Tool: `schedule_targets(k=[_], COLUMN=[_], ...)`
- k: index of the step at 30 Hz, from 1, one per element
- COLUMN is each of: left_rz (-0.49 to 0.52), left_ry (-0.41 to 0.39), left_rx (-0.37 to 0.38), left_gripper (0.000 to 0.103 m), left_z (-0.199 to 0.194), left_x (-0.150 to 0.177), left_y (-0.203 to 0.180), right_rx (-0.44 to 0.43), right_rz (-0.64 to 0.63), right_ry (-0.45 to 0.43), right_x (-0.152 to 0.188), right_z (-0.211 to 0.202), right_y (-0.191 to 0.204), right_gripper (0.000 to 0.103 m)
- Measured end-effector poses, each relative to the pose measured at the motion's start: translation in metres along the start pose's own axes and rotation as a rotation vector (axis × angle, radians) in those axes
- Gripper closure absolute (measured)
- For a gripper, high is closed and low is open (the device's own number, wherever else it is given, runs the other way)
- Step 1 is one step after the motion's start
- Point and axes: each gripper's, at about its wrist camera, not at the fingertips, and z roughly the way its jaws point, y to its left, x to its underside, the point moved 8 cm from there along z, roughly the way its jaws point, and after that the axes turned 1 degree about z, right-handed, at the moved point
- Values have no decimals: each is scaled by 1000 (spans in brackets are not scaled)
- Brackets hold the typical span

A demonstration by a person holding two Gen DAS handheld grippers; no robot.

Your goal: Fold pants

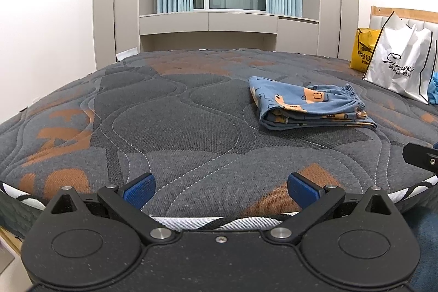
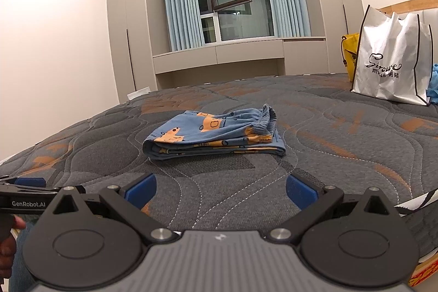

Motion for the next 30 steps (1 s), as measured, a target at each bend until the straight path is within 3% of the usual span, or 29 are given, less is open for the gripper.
schedule_targets(k=[30], left_rz=[-12], left_ry=[16], left_rx=[53], left_gripper=[1], left_z=[14], left_x=[4], left_y=[-4], right_rx=[-11], right_rz=[15], right_ry=[53], right_x=[12], right_z=[19], right_y=[3], right_gripper=[0])
